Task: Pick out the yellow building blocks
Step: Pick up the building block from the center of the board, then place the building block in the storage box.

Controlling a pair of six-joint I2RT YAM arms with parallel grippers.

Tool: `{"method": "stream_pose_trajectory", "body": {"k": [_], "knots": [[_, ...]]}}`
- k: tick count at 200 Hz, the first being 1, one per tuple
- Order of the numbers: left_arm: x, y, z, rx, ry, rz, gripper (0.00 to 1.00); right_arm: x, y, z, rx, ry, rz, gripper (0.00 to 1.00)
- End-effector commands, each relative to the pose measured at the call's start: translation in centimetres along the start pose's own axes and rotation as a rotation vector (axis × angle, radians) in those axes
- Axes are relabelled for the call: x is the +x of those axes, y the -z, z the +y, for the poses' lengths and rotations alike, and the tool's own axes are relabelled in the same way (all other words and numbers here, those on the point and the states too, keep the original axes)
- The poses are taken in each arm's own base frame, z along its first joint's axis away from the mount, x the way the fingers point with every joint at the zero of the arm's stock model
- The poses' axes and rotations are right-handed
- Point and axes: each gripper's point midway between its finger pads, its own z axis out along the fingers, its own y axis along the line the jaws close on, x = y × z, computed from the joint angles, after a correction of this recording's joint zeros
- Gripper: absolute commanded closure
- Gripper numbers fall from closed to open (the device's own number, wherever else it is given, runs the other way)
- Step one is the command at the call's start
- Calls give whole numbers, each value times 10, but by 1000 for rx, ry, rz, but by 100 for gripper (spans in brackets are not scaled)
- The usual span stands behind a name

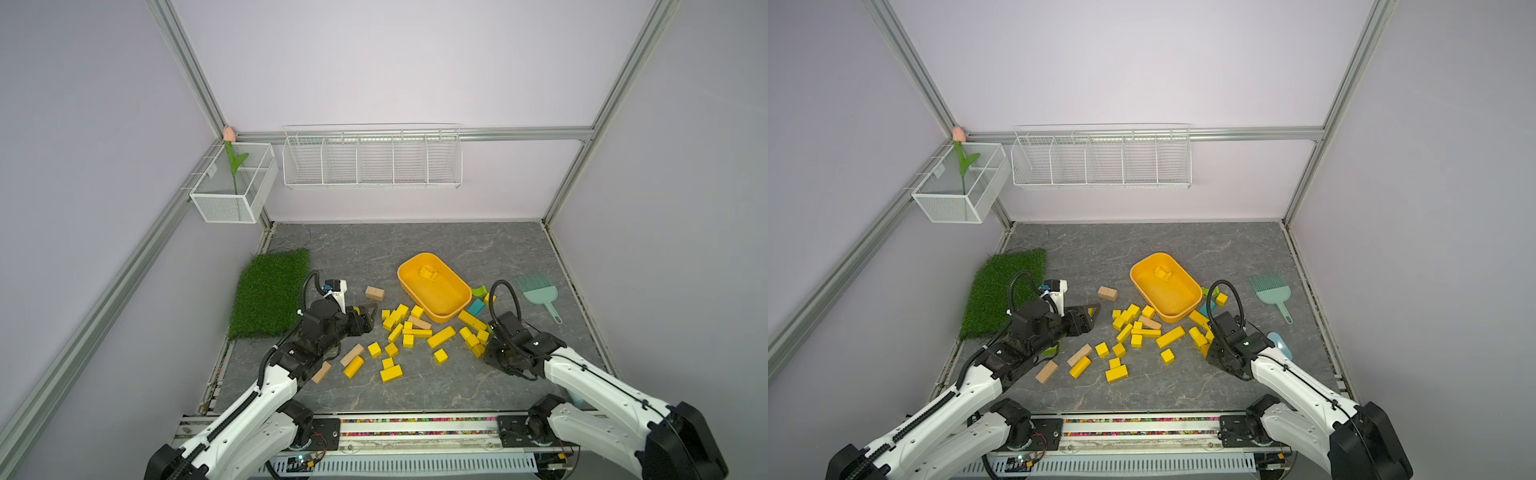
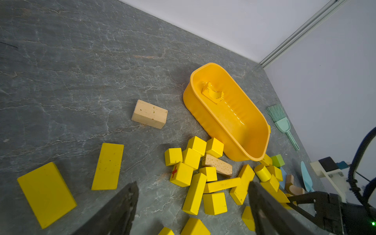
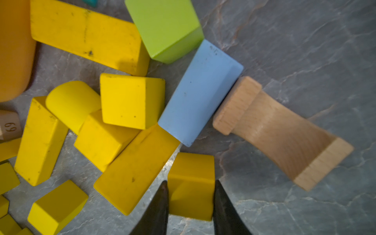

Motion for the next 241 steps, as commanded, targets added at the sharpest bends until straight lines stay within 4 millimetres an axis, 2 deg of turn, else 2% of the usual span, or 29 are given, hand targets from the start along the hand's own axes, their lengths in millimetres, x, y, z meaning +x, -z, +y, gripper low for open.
{"method": "stream_pose_trajectory", "body": {"k": [1,51,75,118,161,191,198,217,241], "knots": [[-11,1,-6,19,11,-29,14,-1,1,2,-18,-2,-3,69],[-11,1,-5,17,14,-29,14,-3,7,6,-70,2,-36,78],[-11,2,-4,16,17,-33,14,-4,14,19,-155,45,-58,84],[-11,3,-3,15,20,-37,14,-22,46,43,-252,145,-151,89],[-12,3,-2,21,26,-42,14,-45,72,90,-305,266,-146,93],[-12,4,-1,24,29,-46,14,-68,83,126,-338,311,-158,93],[-12,4,-1,26,30,-47,14,-76,91,139,-355,320,-170,93],[-12,4,-1,28,32,-45,13,-88,88,160,-354,348,-158,93],[-10,2,-1,26,31,-34,13,-101,75,182,-346,377,-147,93]]}}
